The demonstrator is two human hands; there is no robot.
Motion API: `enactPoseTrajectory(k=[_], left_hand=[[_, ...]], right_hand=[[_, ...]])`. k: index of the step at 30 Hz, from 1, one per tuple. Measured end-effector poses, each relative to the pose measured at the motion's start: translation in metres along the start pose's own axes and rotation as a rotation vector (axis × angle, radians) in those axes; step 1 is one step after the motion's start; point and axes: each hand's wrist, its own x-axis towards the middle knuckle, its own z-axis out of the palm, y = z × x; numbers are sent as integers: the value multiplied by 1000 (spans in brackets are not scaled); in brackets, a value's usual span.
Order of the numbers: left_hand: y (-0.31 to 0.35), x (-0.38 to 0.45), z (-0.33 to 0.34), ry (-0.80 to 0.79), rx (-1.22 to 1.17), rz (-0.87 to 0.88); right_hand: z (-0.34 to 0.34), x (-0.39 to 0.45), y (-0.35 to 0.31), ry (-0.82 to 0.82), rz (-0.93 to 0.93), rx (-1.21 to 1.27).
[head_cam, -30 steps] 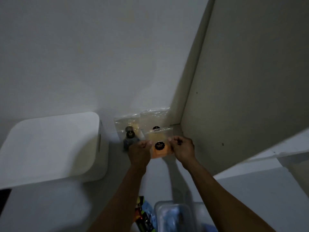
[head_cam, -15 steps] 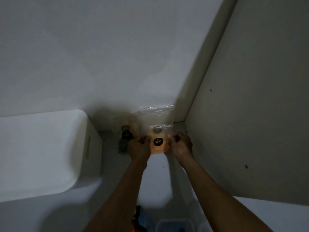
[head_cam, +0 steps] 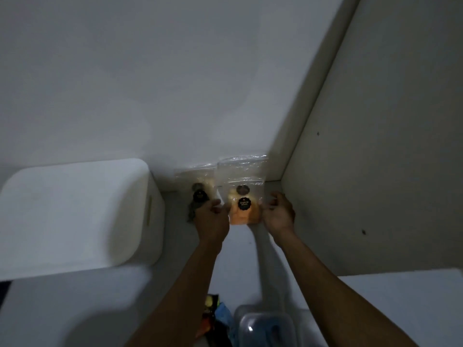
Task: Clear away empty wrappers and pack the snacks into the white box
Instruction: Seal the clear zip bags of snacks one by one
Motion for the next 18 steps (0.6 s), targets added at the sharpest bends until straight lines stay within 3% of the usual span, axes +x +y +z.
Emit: enactPoseTrajectory(k=[10, 18], left_hand=[[42, -68, -109, 3, 18, 294], [-9, -115, -275, 21, 100, 384]], right_hand=[[2, -116, -70, -44, -239, 84], [51, -277, -91, -220, -476, -61]])
